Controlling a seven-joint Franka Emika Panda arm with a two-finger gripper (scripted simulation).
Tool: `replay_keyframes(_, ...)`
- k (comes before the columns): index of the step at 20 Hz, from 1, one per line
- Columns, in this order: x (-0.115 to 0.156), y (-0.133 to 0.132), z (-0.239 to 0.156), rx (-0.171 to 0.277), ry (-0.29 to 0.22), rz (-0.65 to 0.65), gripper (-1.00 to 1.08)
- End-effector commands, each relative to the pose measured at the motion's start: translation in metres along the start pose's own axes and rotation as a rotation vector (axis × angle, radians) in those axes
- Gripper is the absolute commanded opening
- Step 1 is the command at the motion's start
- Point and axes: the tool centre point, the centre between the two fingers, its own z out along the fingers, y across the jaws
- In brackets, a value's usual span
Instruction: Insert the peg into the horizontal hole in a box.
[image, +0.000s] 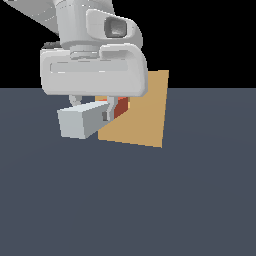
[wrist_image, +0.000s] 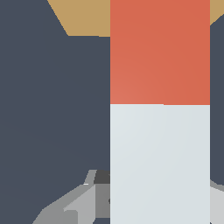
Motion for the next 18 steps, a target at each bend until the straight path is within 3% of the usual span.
replay_keyframes(1, 0.004, -0.0029, -0.0054, -0.004, 0.001, 0.018, -1.0)
replay_keyframes(18, 0.0085, -0.0053, -0.0083, -0.003, 0.001, 0.031, -1.0)
